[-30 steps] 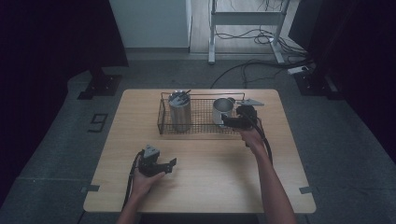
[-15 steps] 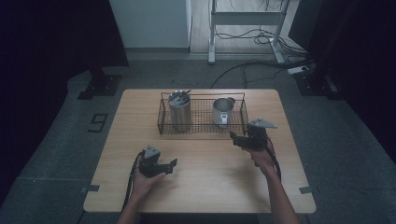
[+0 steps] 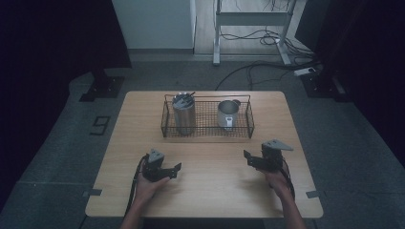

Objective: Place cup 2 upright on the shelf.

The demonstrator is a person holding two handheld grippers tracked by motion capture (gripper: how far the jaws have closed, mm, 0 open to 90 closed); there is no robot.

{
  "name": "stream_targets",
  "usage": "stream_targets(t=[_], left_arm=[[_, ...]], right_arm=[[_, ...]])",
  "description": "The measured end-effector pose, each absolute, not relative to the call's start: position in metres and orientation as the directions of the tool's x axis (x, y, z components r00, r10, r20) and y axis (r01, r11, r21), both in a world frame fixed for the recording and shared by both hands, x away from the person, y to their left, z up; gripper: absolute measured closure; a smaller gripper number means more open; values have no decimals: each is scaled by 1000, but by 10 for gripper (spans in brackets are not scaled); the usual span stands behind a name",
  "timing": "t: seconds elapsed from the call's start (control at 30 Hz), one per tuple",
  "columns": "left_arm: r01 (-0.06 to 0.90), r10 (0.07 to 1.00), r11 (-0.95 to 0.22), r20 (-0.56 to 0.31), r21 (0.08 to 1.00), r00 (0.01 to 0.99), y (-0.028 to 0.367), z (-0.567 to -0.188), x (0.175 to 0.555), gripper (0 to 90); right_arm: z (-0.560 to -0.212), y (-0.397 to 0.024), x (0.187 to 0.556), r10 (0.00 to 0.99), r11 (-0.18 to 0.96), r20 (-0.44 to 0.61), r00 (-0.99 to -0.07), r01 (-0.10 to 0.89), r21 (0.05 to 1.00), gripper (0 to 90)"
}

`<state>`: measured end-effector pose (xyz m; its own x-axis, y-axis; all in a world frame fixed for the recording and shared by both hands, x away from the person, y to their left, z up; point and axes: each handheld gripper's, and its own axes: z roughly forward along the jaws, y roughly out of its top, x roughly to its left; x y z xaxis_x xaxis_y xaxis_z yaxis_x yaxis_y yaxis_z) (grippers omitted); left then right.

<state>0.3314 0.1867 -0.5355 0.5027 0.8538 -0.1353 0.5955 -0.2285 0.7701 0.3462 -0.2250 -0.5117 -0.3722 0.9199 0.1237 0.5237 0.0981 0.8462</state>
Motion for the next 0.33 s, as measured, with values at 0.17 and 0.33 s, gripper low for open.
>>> stream_targets(t=[0.17, 0.33], left_arm=[[594, 854, -233, -131, 770, 504, 186, -535, 330, 147], [592, 854, -237, -126, 771, 505, 186, -534, 330, 147]], right_arm=[[-515, -232, 344, 925, 97, 117, -360, 524, 846, 170], [-517, -235, 343, 931, 115, 93, -354, 523, 845, 166]])
